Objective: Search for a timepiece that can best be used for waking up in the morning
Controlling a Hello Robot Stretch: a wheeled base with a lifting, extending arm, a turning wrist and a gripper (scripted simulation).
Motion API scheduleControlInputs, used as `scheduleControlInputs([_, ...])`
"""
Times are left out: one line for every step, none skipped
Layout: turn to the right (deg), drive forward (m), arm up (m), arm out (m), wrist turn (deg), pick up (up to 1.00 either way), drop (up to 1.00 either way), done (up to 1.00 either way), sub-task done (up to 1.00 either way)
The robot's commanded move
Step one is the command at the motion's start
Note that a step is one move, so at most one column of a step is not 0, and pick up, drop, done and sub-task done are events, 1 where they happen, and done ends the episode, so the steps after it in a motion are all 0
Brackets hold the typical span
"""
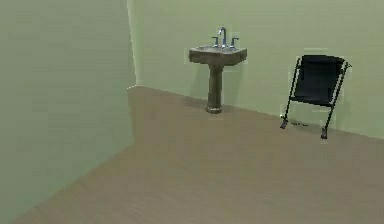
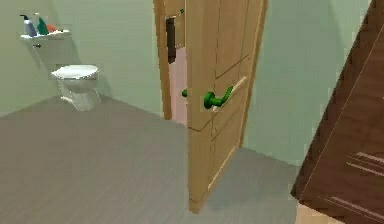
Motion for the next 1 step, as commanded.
scheduleControlInputs([0.0,1.0,0.0,0.0,0.0,0.0,0.0,0.0,0.0])
